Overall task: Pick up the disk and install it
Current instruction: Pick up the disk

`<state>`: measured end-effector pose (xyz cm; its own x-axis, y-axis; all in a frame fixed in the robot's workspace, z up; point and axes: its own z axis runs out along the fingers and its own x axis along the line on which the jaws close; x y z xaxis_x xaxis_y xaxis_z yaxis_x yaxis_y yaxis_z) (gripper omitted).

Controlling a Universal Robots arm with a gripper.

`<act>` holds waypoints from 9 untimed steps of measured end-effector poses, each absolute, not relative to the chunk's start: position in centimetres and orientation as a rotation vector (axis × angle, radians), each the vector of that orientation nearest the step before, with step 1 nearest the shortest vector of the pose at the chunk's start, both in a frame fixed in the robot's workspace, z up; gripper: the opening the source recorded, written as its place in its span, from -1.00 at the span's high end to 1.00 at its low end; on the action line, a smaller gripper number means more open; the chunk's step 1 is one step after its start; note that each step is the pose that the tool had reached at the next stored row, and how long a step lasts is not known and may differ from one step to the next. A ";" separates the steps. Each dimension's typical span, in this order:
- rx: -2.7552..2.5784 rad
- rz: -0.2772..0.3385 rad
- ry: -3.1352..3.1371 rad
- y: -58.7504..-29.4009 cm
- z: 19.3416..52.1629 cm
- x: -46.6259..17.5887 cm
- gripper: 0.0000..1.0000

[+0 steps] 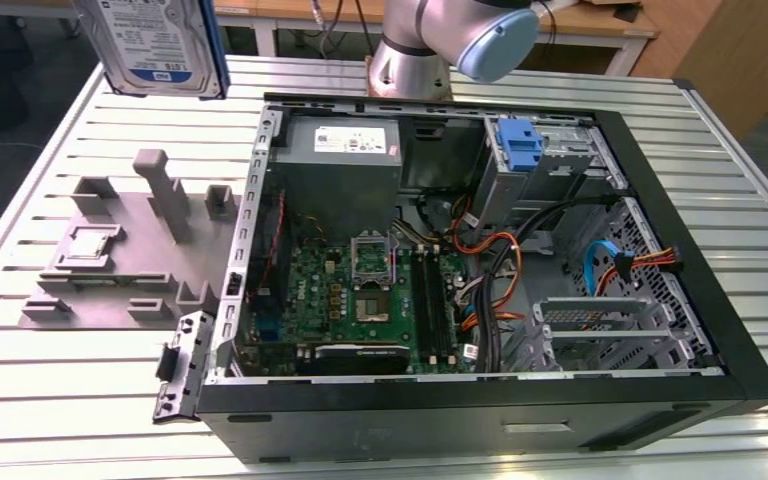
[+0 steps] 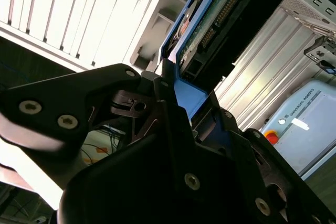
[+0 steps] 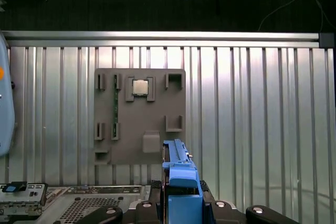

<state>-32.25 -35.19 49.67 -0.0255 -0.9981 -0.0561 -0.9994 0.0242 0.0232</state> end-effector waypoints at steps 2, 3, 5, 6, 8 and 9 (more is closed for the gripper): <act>-2.176 0.087 2.231 -35.2 49.7 -32.1 0.27; -2.176 0.087 2.231 -35.2 49.7 -32.0 0.27; -2.176 0.087 2.231 -35.2 49.7 -31.9 0.27; -2.176 0.087 2.231 -35.2 49.7 -31.8 0.27; -2.176 0.087 2.231 -35.2 49.7 -31.7 0.27; -2.176 0.087 2.231 -35.2 49.7 -31.6 0.27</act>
<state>-31.64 -35.19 49.67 -0.0255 -0.9981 -0.0561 -0.9994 0.0242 0.0232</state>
